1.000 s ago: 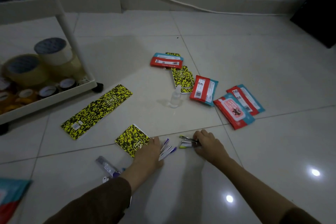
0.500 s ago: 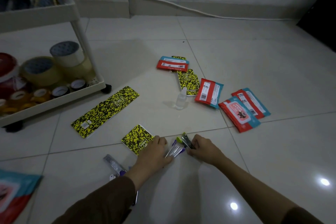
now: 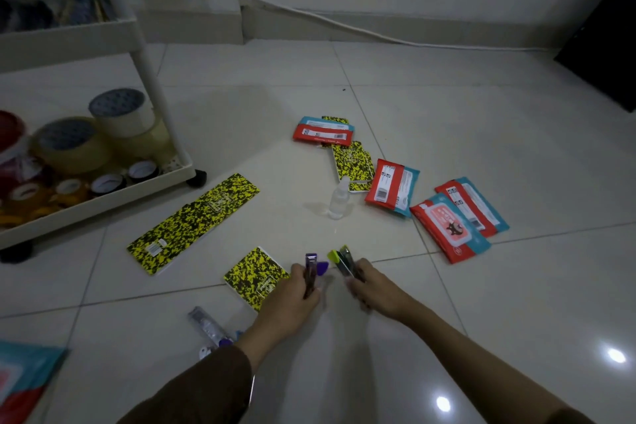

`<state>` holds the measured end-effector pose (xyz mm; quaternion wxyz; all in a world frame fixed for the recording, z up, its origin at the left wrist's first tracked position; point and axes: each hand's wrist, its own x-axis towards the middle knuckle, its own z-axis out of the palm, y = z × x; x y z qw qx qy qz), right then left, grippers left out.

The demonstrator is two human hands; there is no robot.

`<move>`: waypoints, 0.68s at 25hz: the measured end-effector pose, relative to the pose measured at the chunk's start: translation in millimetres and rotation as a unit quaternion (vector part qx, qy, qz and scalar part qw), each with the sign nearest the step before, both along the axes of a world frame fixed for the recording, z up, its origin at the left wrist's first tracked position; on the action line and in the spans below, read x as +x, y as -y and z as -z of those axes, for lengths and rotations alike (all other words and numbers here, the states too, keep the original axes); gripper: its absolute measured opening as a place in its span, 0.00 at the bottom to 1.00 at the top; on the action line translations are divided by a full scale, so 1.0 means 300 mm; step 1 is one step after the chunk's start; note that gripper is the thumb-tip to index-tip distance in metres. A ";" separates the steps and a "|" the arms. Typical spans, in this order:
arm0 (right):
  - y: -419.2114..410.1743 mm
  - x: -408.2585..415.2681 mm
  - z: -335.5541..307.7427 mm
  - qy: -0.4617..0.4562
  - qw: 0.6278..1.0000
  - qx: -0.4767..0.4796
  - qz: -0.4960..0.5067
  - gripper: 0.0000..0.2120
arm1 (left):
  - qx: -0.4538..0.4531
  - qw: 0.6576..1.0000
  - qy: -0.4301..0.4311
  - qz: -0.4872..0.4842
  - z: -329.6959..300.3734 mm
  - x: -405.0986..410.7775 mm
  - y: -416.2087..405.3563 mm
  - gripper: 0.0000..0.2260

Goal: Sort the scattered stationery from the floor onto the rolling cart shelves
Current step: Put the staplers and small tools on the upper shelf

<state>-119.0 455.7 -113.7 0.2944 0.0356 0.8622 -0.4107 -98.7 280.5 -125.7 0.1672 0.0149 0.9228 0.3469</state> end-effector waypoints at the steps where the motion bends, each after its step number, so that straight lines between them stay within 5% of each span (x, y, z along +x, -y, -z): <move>1: 0.039 -0.006 -0.021 -0.002 0.999 -0.044 0.008 0.10 | 0.062 0.997 0.001 -0.037 -0.014 -0.010 0.022 0.08; 5: 0.241 -0.057 -0.159 -0.054 0.986 -0.153 -0.033 0.06 | 0.228 0.952 -0.034 -0.200 -0.111 -0.059 0.178 0.04; 10: 0.591 -0.142 -0.442 -0.101 0.962 -0.240 -0.088 0.09 | 0.369 0.840 -0.146 -0.370 -0.347 -0.131 0.487 0.04; 12: 0.749 -0.172 -0.576 -0.113 0.952 -0.266 -0.099 0.07 | 0.363 0.816 -0.214 -0.396 -0.486 -0.141 0.639 0.04; 17: 1.101 -0.191 -0.916 -0.224 0.895 -0.330 -0.199 0.08 | 0.238 0.821 -0.397 -0.335 -0.877 -0.085 0.964 0.07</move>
